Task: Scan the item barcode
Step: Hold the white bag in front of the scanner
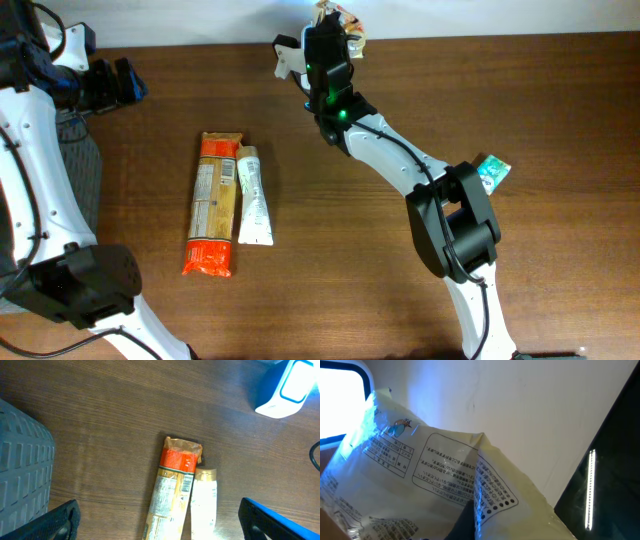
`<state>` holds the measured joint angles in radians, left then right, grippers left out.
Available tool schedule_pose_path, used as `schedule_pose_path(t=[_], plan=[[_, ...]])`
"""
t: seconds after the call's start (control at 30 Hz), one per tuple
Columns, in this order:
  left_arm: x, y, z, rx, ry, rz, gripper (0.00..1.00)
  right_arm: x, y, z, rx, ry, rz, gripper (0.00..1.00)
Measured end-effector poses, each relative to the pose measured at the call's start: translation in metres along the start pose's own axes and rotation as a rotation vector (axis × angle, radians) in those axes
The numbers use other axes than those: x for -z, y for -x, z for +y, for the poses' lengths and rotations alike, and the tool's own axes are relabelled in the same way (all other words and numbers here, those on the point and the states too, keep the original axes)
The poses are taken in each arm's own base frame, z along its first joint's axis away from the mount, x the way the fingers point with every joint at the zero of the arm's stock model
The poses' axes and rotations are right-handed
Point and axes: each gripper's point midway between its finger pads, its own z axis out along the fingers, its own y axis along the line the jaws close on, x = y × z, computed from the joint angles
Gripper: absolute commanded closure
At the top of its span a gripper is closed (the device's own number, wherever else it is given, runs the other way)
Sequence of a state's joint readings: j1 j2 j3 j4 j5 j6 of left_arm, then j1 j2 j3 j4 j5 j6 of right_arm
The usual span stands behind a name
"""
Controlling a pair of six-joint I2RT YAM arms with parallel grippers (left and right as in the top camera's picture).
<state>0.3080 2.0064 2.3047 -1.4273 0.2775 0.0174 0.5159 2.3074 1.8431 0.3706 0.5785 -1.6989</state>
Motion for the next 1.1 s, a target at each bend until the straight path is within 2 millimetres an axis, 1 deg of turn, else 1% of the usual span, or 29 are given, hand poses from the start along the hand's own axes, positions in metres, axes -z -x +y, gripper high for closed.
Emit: schedule_pose_path(t=[0.07,0.13,0.23,0.43,0.53,0.63,0.77,0.83,0.93,0.97,1.1], plan=[[0.000,0.000,0.000,0.000,0.000,0.000,0.01,0.000,0.000,-0.001,0.028,-0.004,0.000,0.96],[0.000,0.000,0.000,0.000,0.000,0.000,0.01,0.000,-0.002,-0.003,0.168,-0.009,0.010,0.96],[0.000,0.000,0.000,0.000,0.000,0.001,0.01,0.001,-0.005,-0.026,0.271,-0.098,0.036,0.96],[0.000,0.000,0.000,0.000,0.000,0.000,0.01,0.000,0.008,-0.030,0.328,-0.138,-0.053,0.96],[0.000,0.000,0.000,0.000,0.000,0.001,0.01,-0.004,0.005,-0.030,0.329,-0.148,-0.077,0.96],[0.000,0.000,0.000,0.000,0.000,0.001,0.01,-0.014,-0.013,-0.028,0.330,-0.146,-0.066,0.96],[0.000,0.000,0.000,0.000,0.000,0.000,0.01,-0.022,-0.030,-0.026,0.330,-0.141,-0.053,0.96],[0.000,0.000,0.000,0.000,0.000,0.001,0.01,-0.025,-0.029,-0.017,0.338,-0.125,-0.056,0.96],[0.000,0.000,0.000,0.000,0.000,0.000,0.01,-0.032,-0.020,0.010,0.357,-0.089,-0.081,0.96],[0.000,0.000,0.000,0.000,0.000,0.001,0.01,-0.033,-0.018,0.014,0.360,-0.085,-0.085,0.96],[0.000,0.000,0.000,0.000,0.000,0.000,0.01,-0.032,-0.018,0.011,0.354,-0.098,-0.081,0.96]])
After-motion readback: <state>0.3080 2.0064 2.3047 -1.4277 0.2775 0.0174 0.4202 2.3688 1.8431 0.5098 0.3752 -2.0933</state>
